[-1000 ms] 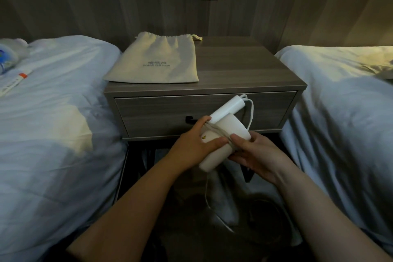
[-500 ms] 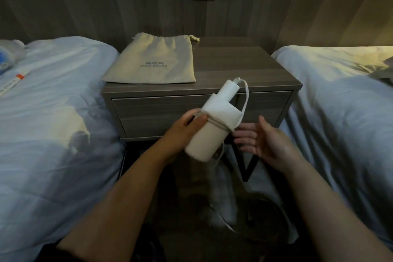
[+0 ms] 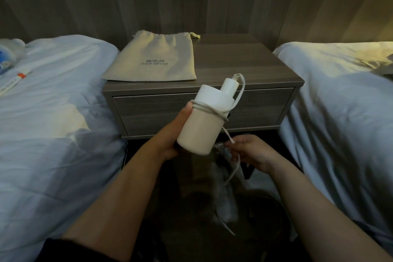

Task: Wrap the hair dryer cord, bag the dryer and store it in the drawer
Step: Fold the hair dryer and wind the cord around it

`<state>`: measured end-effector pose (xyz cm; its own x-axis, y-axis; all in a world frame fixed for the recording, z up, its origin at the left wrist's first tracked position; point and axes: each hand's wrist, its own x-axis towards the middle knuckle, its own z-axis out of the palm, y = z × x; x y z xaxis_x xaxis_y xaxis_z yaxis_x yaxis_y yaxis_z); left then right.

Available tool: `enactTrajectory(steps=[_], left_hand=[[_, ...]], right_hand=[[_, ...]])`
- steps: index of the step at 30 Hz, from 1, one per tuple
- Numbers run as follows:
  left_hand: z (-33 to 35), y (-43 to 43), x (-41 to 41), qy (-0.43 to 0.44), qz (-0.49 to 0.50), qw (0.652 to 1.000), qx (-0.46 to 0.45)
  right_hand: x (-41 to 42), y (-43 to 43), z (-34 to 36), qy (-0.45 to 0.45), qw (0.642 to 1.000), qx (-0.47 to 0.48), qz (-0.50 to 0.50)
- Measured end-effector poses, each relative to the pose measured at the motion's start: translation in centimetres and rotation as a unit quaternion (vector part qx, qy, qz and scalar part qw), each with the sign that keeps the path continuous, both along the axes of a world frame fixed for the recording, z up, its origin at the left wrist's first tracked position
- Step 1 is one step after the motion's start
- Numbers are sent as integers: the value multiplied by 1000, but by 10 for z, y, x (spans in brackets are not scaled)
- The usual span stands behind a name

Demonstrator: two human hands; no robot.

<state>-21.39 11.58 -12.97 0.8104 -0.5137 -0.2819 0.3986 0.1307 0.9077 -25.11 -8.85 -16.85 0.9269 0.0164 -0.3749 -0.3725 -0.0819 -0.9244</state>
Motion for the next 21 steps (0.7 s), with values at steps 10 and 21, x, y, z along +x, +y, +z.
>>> enactTrajectory(steps=[10,21], left_hand=[[9,-6,-7,-60,12,996,67],[-1,-19,-15,-180,36,967,176]], right_hand=[[-6,-30,37,-81,990,-118,-6],[-24,-19,49,-93,987,-67,110]])
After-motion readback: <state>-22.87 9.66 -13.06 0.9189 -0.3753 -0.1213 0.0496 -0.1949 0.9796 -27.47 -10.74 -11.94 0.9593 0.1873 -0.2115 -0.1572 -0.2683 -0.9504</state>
